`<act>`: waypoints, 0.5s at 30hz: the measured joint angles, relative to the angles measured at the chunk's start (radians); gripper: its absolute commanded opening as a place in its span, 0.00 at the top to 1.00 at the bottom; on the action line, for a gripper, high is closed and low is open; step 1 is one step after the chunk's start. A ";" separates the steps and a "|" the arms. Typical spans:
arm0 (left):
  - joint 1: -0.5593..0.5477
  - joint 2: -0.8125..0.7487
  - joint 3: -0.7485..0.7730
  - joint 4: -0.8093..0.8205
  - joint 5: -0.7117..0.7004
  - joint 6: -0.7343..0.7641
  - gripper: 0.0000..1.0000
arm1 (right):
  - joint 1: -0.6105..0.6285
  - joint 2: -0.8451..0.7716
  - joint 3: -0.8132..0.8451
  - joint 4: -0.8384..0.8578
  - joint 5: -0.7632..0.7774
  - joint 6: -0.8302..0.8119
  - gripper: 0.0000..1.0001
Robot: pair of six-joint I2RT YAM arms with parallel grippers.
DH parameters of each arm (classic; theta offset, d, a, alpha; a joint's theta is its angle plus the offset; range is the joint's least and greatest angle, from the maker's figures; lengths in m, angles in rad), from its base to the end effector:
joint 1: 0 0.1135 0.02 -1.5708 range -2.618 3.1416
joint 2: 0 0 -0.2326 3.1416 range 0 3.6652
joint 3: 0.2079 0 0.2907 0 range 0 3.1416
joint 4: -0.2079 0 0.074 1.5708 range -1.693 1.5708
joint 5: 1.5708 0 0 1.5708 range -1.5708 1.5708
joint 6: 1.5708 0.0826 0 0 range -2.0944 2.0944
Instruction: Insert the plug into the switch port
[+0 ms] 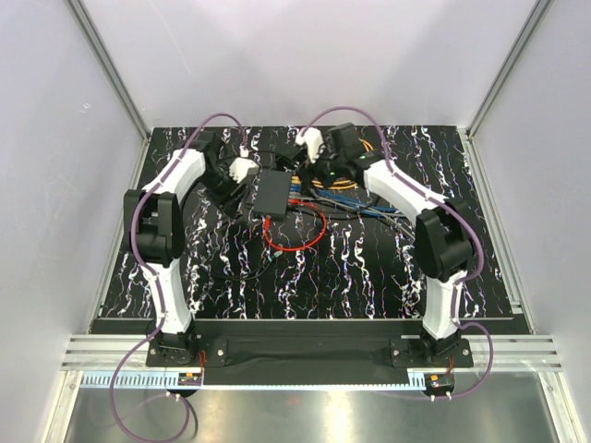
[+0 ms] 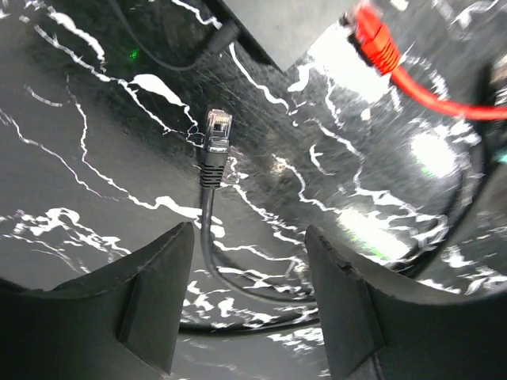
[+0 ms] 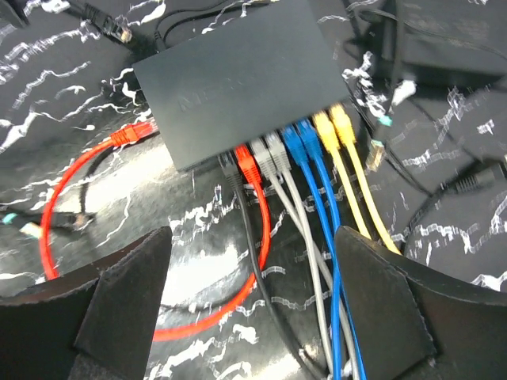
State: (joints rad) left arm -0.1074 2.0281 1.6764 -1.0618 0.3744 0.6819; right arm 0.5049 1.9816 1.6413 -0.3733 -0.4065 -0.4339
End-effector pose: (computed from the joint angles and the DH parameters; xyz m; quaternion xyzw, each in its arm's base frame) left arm 0.4283 -0.0766 0.1315 0.3901 0.8986 -0.1561 0.1266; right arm 0.4344 0.2774 0.1903 -0.4778 0.7565 0.1979 0.4003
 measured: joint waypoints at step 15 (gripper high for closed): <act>-0.164 0.139 0.006 0.070 -0.306 0.203 0.60 | -0.097 -0.107 -0.019 -0.093 -0.115 0.082 0.11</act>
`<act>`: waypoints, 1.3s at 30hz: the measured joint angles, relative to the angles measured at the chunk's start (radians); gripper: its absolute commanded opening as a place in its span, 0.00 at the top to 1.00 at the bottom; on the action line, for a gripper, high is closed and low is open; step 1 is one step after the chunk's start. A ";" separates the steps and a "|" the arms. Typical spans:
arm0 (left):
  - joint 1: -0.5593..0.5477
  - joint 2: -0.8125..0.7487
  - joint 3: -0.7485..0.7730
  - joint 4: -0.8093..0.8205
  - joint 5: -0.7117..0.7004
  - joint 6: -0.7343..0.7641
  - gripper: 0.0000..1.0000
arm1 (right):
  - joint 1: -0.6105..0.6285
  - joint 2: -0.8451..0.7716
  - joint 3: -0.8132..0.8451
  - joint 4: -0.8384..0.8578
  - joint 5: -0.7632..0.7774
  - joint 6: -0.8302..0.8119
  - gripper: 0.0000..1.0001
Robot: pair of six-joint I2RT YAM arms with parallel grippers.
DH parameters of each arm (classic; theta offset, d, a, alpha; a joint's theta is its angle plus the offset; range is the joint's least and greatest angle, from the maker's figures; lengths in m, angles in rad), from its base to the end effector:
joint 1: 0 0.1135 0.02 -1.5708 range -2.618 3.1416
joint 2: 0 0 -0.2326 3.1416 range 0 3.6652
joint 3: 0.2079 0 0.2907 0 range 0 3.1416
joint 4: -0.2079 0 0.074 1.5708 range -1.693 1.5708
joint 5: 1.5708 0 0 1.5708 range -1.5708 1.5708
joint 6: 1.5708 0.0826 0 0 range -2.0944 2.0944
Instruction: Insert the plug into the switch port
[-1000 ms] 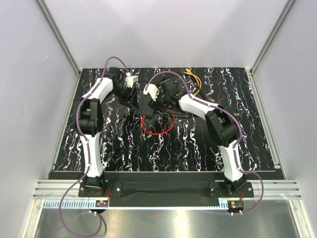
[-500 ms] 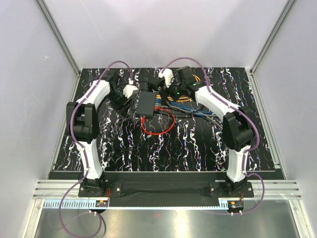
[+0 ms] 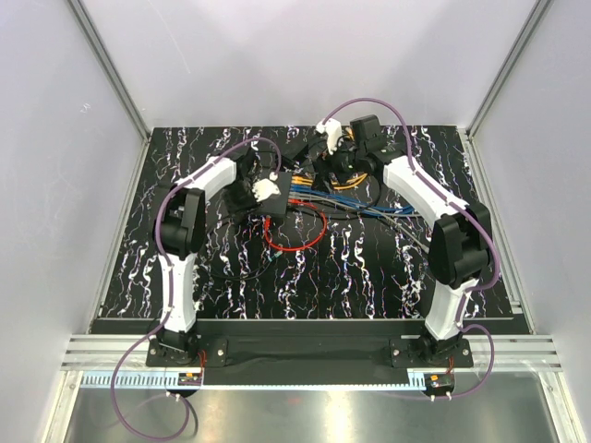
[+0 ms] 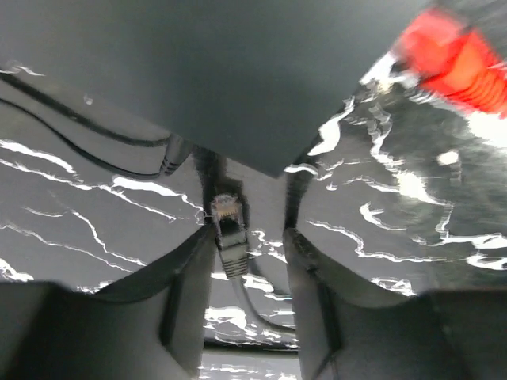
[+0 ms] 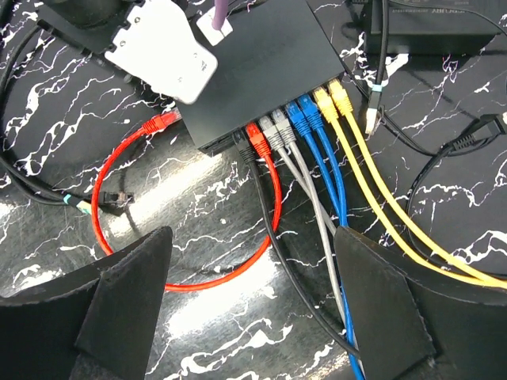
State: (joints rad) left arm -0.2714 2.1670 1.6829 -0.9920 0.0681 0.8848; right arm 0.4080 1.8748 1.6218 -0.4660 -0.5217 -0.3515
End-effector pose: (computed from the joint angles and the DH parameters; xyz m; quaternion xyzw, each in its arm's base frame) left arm 0.4273 -0.1247 0.0710 0.5469 0.8352 -0.0181 0.0554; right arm 0.4331 0.2320 0.2264 -0.4251 0.7777 0.2460 0.3924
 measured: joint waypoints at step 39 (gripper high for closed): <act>0.196 -0.999 -0.375 0.929 0.832 -0.588 1.00 | -0.023 -0.104 0.230 -0.229 -0.384 -0.022 0.20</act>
State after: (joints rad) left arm -0.0750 1.1679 1.3075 -0.0628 0.9005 0.2970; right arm 0.3847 1.7710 1.8523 -0.6949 -0.9054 -0.3733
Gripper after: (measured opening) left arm 0.166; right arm 0.806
